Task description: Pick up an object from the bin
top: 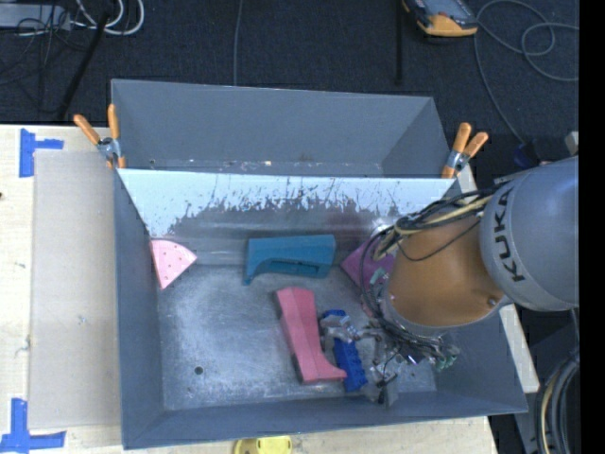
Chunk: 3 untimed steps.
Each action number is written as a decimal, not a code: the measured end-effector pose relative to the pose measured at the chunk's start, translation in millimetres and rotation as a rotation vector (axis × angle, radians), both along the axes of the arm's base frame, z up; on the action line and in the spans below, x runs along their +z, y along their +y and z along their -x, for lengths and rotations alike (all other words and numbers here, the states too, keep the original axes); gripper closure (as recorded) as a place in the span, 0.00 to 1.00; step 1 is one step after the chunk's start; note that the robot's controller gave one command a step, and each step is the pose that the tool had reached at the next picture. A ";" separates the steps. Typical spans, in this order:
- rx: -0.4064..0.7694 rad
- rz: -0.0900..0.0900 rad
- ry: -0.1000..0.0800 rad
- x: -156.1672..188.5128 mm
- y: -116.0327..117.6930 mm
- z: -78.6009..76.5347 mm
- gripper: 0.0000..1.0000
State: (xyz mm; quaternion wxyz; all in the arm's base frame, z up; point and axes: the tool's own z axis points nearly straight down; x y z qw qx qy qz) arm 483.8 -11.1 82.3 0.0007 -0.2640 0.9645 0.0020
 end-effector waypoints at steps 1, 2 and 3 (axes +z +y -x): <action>0.118 0.003 -0.003 -6.9 -60.5 6.5 1.00; 0.119 0.002 -0.003 -6.9 -60.2 6.4 1.00; 0.107 0.001 0.009 44.8 -73.9 13.3 1.00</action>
Offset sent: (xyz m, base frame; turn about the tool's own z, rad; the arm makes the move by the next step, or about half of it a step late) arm 0.0000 0.0000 0.0000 0.0000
